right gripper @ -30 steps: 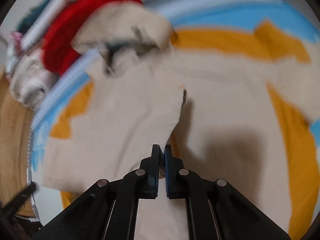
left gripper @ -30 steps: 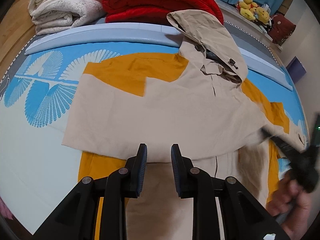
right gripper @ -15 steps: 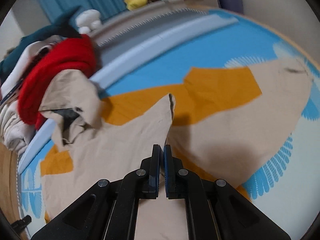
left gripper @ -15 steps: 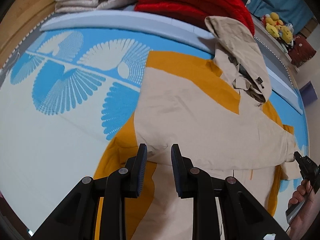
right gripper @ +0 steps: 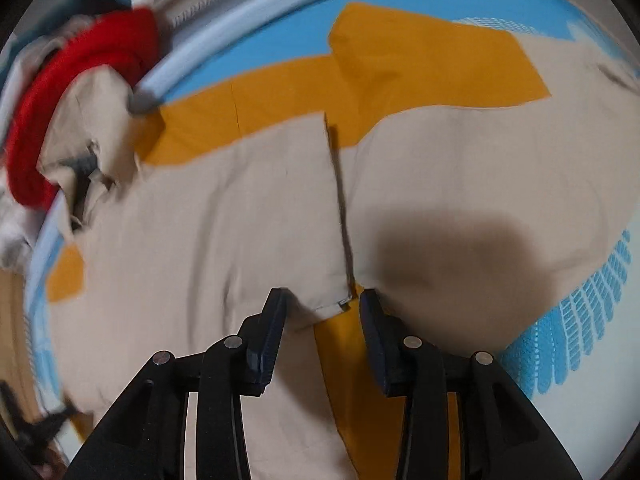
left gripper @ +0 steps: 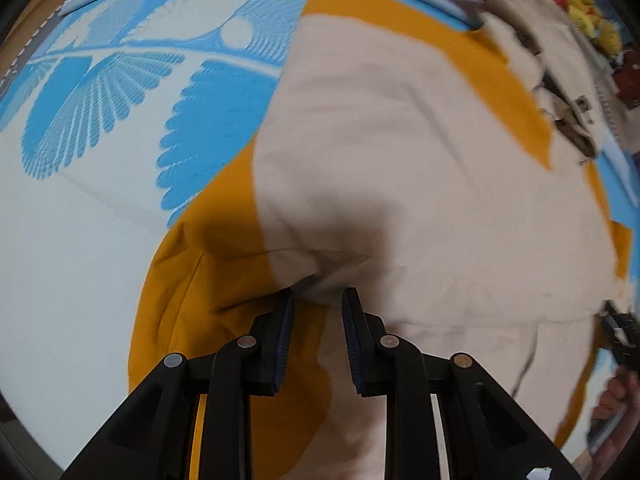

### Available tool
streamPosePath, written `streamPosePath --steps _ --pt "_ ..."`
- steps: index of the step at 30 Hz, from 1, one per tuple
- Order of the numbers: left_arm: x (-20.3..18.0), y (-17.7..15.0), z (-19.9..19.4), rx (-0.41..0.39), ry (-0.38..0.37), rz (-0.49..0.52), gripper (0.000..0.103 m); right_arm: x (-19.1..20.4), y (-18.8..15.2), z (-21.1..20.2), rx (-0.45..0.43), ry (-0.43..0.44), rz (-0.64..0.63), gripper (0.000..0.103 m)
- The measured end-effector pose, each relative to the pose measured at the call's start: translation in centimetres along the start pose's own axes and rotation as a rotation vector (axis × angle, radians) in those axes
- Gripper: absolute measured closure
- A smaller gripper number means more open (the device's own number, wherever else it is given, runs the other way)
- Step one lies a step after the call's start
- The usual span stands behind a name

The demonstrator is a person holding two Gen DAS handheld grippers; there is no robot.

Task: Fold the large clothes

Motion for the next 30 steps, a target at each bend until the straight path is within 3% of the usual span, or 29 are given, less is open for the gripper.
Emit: streamPosePath --steps 2,4,5,7,9,13,16,21,26,30 --pt "-0.3 0.2 -1.2 -0.057 0.019 0.011 0.082 1.1 0.4 -1.3 -0.078 0.031 -0.048 0.063" --pt "-0.8 0.2 -1.5 -0.111 0.024 0.029 0.081 1.2 -0.1 -0.2 -0.028 -0.01 -0.1 0.06" --pt "-0.8 0.0 -0.7 -0.083 0.029 0.037 0.079 0.4 -0.6 0.8 0.035 -0.05 -0.097 0.059" --pt "-0.6 -0.8 0.4 -0.017 0.056 0.042 0.078 0.1 -0.8 0.3 0.023 -0.037 -0.085 0.06" --pt "-0.7 -1.0 -1.8 -0.067 0.118 0.062 0.084 1.0 -0.4 -0.9 0.014 -0.053 -0.104 0.06" --pt "-3.5 -2.6 -8.5 -0.248 0.111 0.183 0.079 4.9 0.8 -7.6 -0.168 -0.06 -0.228 0.06" --pt "-5.3 -4.9 -11.8 -0.294 0.025 0.234 0.075 6.8 1.0 -12.8 -0.267 -0.021 -0.257 0.06" --pt "-8.5 -7.7 -14.7 -0.351 -0.005 0.31 0.073 8.2 -0.3 -20.0 -0.395 0.017 -0.326 0.06" --pt "-9.9 -8.5 -15.7 -0.383 -0.015 0.352 0.072 5.6 -0.8 -24.4 -0.459 0.012 -0.332 0.059" --pt "-10.3 -8.9 -15.9 -0.41 0.001 0.367 0.072 2.1 0.2 -25.0 -0.468 0.0 -0.278 0.059"
Point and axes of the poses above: each gripper's, at about its wrist camera, not at the fingertips, and z roughly the way its jaws point, x to its left, y to its top, the point moved 3 cm from there along z, roughly the way its jaws point, and after that the axes turned 11 degrees about y, right-handed, at the moved point
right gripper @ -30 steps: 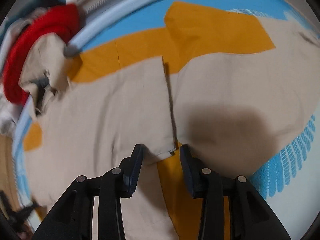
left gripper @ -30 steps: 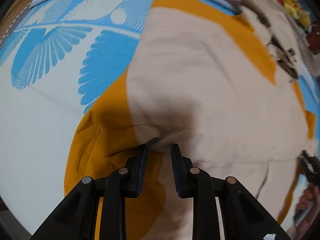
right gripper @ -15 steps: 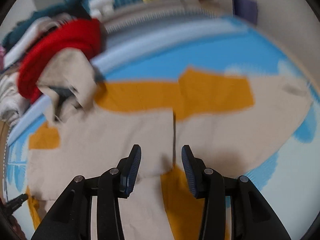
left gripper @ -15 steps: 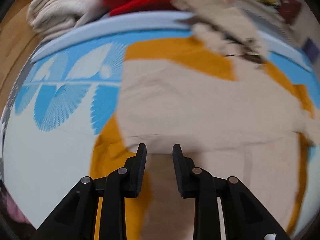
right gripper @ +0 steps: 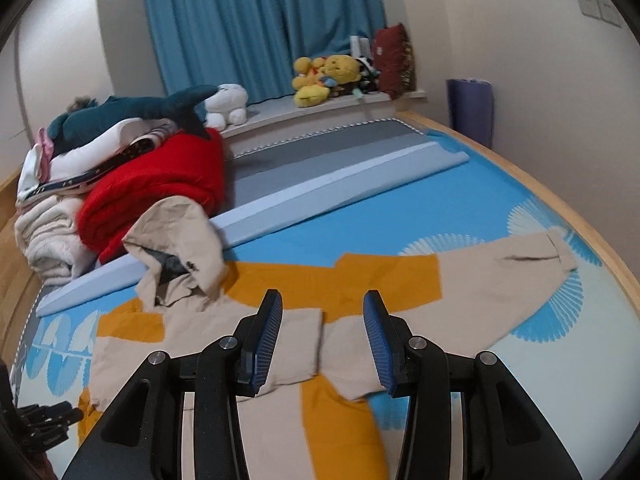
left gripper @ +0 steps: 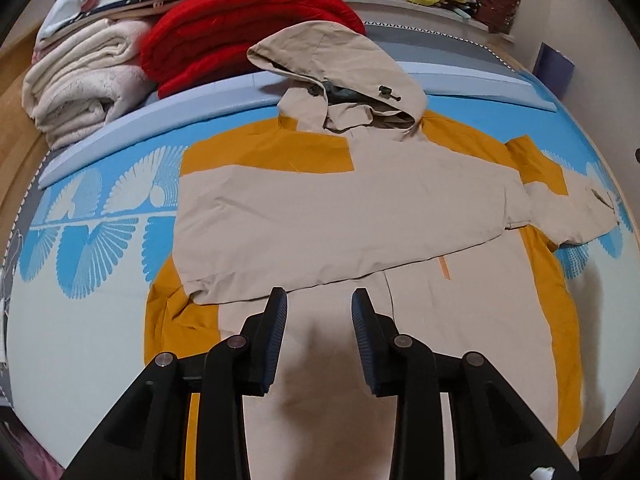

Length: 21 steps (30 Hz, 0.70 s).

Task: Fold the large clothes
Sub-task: 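Move the right gripper to the other sleeve cuff and grasp it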

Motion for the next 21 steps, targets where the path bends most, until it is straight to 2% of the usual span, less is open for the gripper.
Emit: streamPosePath --steps 5,9,21 --pt "-0.6 0.2 0.4 0.008 0.005 0.004 0.072 -5.9 -0.3 1.0 0.013 -0.083 0.043 0.059" --pt "-1.1 0.5 0.8 0.01 0.003 0.011 0.072 -11.4 -0.9 1.6 0.043 -0.138 0.13 0.059" --pt "-1.4 0.8 2.0 0.032 -0.003 0.001 0.072 -25.0 -2.4 1.0 -0.015 -0.186 0.423 0.059"
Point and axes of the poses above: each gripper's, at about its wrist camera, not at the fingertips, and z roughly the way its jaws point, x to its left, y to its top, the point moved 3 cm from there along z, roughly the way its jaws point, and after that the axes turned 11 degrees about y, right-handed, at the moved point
